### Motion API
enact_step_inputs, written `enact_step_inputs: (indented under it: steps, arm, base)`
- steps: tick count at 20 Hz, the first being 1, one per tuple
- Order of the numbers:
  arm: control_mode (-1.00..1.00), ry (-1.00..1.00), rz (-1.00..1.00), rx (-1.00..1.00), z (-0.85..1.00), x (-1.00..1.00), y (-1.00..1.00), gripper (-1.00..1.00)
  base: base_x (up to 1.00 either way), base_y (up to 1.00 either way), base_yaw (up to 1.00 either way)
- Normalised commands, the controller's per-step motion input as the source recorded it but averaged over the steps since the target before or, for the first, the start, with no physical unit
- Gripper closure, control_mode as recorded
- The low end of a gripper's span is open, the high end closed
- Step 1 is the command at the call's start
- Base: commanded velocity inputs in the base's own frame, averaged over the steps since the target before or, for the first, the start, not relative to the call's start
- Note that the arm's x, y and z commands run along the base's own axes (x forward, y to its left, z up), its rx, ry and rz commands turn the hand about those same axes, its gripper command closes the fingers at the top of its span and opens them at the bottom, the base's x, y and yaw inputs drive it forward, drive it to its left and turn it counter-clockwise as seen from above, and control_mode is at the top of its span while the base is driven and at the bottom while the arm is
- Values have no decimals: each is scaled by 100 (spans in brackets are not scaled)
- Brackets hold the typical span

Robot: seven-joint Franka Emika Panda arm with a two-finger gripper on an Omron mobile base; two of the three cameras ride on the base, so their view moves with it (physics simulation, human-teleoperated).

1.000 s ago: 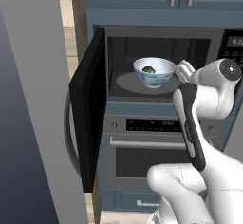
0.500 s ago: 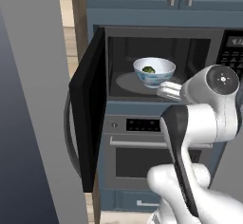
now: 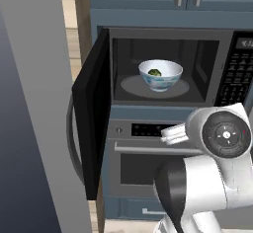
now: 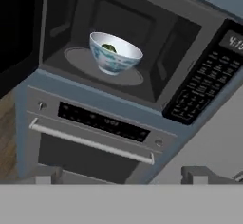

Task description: Place the bowl containing the shrimp and broccoli in the microwave. Close the microwave door and press the start button to microwave the meal.

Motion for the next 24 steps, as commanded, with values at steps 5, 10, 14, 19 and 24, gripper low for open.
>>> enact_step_inputs:
  steps: [5, 10, 14, 19, 24]
  arm:
    - [-100, 17, 15, -61, 0, -76, 55, -100]
    - [-100, 12, 1, -54, 9, -9, 97, -100]
    - [-100, 1, 0, -49, 2, 0, 100, -100]
    - [-100, 0, 0, -43, -17, 3, 100, -100]
    - [-100, 0, -3, -38, -15, 23, 100, -100]
  base:
    - [0, 0, 0]
    - [0, 0, 0]
    - [0, 0, 0]
    - [0, 0, 0]
    - [0, 0, 0]
